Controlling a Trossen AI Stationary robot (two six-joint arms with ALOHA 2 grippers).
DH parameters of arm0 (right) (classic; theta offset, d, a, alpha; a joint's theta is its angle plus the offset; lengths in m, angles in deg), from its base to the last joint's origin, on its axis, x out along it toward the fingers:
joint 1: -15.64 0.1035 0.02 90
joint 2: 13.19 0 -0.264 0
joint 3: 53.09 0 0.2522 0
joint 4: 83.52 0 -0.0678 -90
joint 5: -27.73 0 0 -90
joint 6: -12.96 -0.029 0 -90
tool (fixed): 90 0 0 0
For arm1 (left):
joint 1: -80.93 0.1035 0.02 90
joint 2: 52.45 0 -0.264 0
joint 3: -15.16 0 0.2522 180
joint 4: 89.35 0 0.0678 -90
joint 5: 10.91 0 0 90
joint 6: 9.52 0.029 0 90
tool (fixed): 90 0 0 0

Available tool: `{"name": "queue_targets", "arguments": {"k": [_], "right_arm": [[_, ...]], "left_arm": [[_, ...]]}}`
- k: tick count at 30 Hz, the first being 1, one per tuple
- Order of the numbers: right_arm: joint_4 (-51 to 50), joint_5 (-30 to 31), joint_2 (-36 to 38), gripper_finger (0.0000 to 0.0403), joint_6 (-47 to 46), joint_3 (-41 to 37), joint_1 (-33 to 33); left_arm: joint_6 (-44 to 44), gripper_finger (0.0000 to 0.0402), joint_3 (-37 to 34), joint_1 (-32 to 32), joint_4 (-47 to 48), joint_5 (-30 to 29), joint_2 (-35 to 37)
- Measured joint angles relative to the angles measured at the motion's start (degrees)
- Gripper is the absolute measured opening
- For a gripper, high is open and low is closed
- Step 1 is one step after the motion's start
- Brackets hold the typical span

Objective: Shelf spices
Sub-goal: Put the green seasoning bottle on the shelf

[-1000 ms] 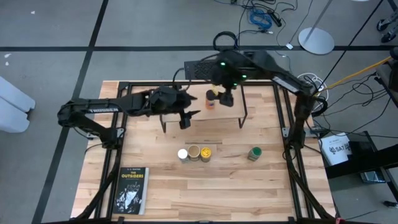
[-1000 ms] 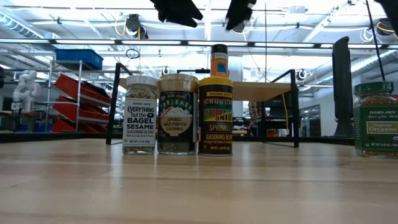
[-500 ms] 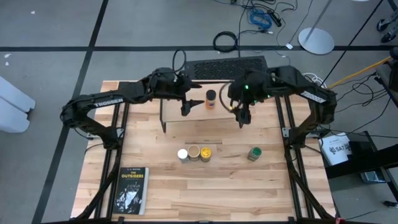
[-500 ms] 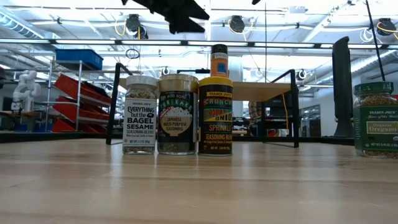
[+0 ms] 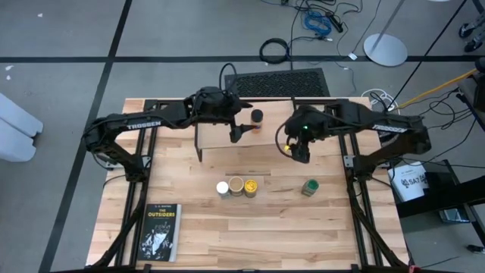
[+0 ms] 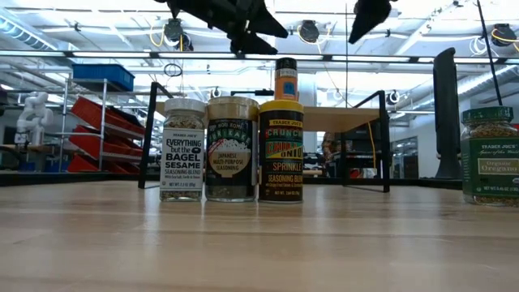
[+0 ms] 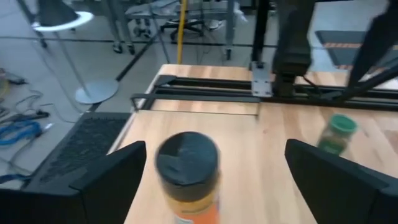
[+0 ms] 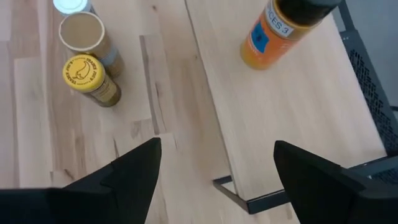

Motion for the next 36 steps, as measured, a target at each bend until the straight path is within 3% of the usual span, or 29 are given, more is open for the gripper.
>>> {"name": "queue_targets", "arguments": {"k": [11, 32, 36], "right_arm": [[8.17, -0.06, 4.17, 0.0297, -0.07, -4.94, 0.49], [8.78, -0.09, 4.05, 0.0297, 2.59, -4.95, 1.79], [9.06, -0.11, 4.05, 0.0297, 2.88, -4.97, 1.79]], "left_arm": [[0.01, 0.0400, 0.00, 1.58, -2.45, -1.40, -4.13], [-0.20, 0.0399, 0.00, 1.76, -8.46, -0.41, -8.50], [-0.17, 0.0379, 0.00, 1.74, -8.37, -0.33, -8.50]]}}
